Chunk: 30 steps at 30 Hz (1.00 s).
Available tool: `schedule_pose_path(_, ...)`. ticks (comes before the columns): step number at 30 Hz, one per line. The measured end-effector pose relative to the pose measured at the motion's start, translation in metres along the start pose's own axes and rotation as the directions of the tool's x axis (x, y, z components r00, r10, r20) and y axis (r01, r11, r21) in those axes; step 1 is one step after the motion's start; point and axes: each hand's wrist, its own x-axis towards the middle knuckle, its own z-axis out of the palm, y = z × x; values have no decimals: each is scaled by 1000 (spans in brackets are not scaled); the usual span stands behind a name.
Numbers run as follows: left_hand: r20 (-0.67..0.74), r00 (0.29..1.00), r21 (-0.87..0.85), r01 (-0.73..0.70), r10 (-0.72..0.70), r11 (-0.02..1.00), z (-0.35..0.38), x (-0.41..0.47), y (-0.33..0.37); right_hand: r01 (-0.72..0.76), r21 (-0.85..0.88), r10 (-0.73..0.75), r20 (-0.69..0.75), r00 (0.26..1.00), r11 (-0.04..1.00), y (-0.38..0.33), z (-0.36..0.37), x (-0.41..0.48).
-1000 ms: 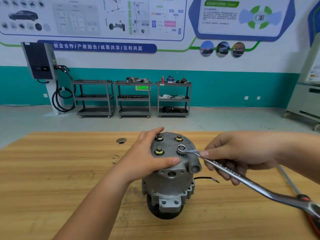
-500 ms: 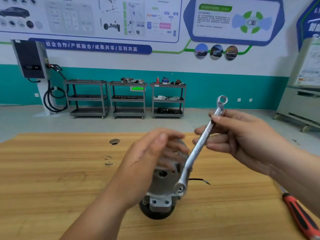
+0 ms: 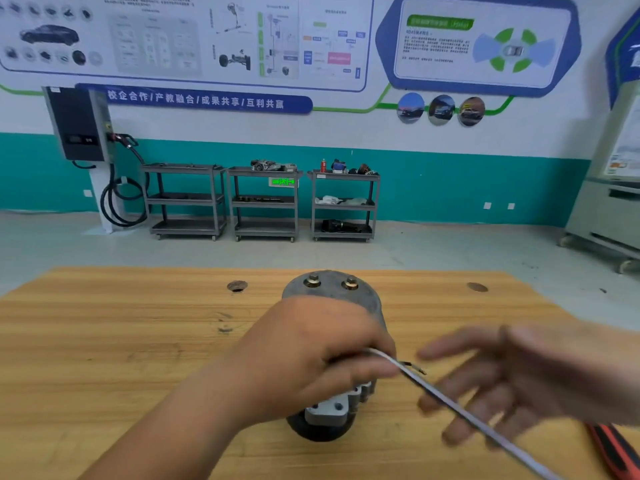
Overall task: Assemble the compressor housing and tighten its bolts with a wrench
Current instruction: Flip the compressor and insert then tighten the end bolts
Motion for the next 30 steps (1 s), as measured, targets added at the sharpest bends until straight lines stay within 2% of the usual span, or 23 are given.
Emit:
schedule_pose_path(2, 78, 991, 184, -123, 110, 975, 7, 6, 1, -145, -313, 140, -41, 989, 939, 2, 23, 10)
schedule_pose_path(4, 58, 992, 231, -124, 114, 965, 13, 10, 0, -167, -510, 92, -170, 981, 843, -3, 40, 18)
schedule_pose_path(5, 5, 998, 198, -68, 68, 978, 14, 10, -3, -159, -625, 6, -240, 971, 765, -6, 41, 20)
schedule_pose_path(7, -141, 973, 24, 188, -183, 982, 11, 5, -15, -209, -832, -213, -359, 909, 514, -17, 34, 21)
schedule_pose_path(9, -205, 858, -88, 464, -472, 881, 8, -3, -31, -295, -895, -346, -407, 845, 333, -30, 19, 24)
schedule_pose_path(12, -27, 694, -80, 716, -720, 693, 11, -11, -53, -373, -922, -372, -384, 845, 102, -46, -11, 33)
schedule_pose_path(13, 33, 663, -88, 747, -748, 659, 15, -11, -57, -369, -926, -346, -372, 861, 78, -48, -18, 38)
schedule_pose_path(15, 92, 648, -122, 761, -756, 637, 20, -11, -61, -348, -933, -291, -361, 886, 97, -51, -25, 50)
schedule_pose_path(18, 105, 668, -172, 742, -736, 649, 25, -11, -64, -353, -935, -223, -350, 910, 30, -50, -35, 65)
schedule_pose_path(20, 97, 685, -189, 725, -722, 663, 25, -11, -66, -360, -932, -168, -360, 918, 33, -55, -40, 71)
schedule_pose_path(22, 99, 695, -207, 715, -712, 668, 25, -12, -66, -387, -915, -99, -398, 912, 113, -63, -38, 76)
schedule_pose_path(24, 102, 696, -223, 712, -710, 666, 25, -14, -67, -431, -890, -16, -438, 899, 150, -71, -35, 80)
schedule_pose_path(30, 99, 696, -234, 711, -711, 664, 26, -18, -68, -542, -837, 126, -530, 838, 82, -76, -21, 82)
